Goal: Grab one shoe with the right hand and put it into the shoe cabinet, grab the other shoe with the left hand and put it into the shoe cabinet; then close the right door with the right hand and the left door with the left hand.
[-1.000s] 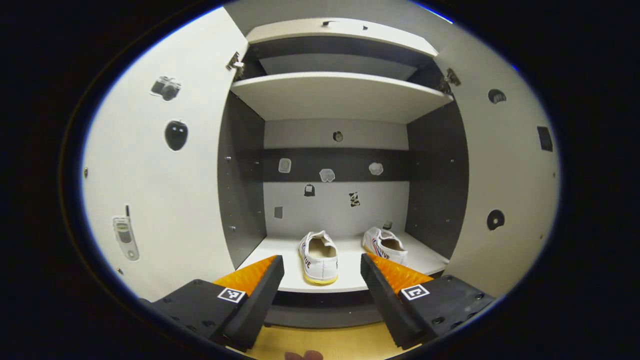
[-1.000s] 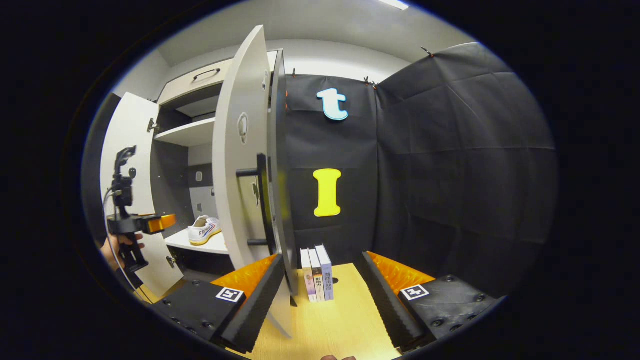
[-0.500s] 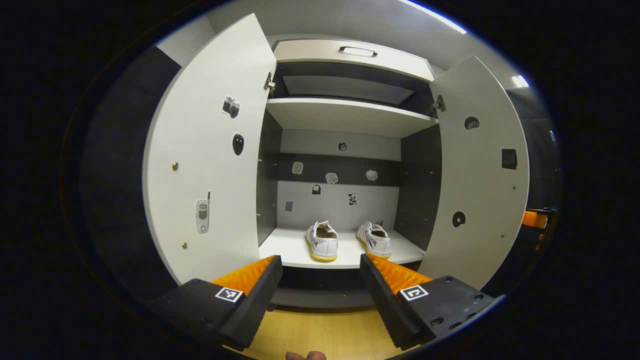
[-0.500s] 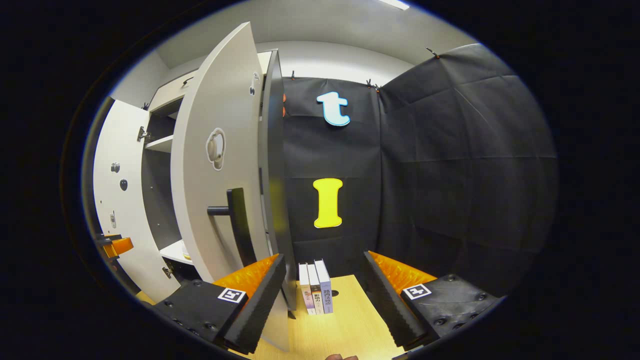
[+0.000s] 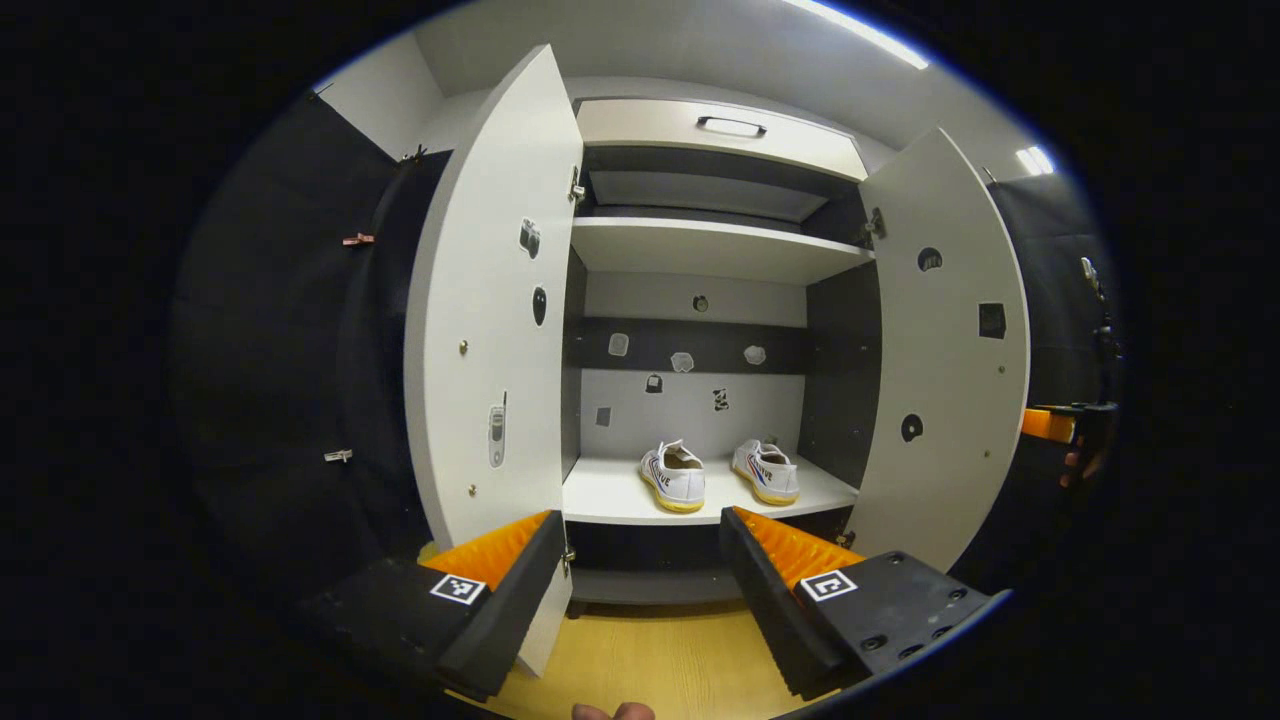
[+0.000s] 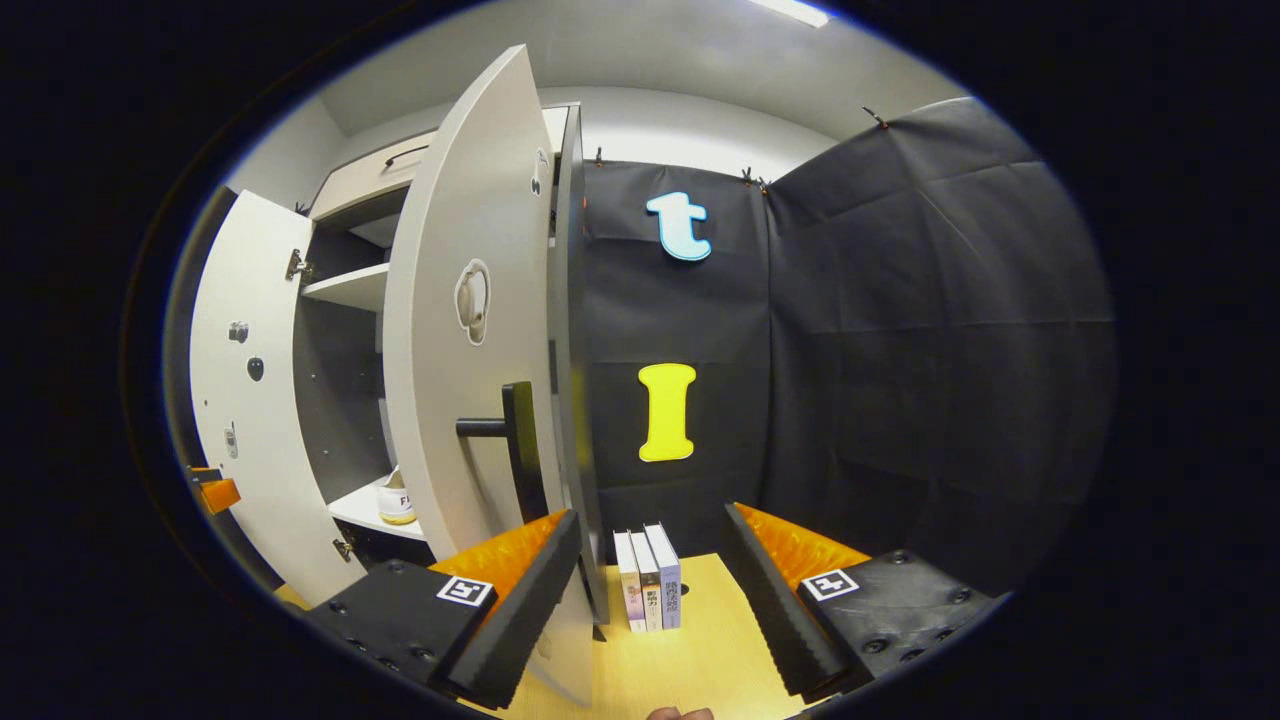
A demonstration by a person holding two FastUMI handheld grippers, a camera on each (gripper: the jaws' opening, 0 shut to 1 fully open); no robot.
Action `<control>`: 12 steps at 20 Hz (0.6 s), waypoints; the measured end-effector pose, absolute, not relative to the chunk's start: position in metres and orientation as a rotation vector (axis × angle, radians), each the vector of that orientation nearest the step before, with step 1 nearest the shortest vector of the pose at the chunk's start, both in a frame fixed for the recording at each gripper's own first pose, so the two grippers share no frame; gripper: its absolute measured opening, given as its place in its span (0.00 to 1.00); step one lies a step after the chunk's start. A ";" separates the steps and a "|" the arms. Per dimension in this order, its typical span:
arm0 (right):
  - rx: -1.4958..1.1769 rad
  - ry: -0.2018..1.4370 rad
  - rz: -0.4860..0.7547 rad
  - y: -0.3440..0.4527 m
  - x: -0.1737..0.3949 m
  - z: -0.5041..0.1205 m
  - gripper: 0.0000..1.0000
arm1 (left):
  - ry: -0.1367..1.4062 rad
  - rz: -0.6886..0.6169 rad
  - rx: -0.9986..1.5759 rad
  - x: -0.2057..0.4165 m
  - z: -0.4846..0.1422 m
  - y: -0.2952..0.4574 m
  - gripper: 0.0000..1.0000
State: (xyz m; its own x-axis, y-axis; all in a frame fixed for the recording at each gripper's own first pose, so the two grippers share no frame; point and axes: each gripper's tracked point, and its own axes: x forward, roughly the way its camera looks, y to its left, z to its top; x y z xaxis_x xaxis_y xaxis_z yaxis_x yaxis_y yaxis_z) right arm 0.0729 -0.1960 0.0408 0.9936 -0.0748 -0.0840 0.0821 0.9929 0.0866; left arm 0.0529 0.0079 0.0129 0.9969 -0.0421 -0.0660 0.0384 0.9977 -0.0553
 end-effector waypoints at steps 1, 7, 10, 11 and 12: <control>0.093 0.079 -0.084 -0.193 0.072 0.041 0.96 | 0.063 -0.041 -0.055 0.050 0.015 0.012 0.98; 0.108 0.065 -0.055 -0.153 0.068 0.041 0.97 | 0.055 -0.034 -0.070 0.030 0.016 0.040 0.98; 0.110 0.060 -0.020 -0.128 0.069 0.041 0.98 | 0.059 -0.024 -0.077 0.021 0.013 0.054 0.98; 0.114 0.061 -0.007 -0.119 0.071 0.041 0.98 | 0.062 -0.016 -0.078 0.017 0.013 0.060 0.98; 0.118 0.064 0.004 -0.110 0.073 0.041 0.98 | 0.064 -0.006 -0.076 0.015 0.012 0.067 0.98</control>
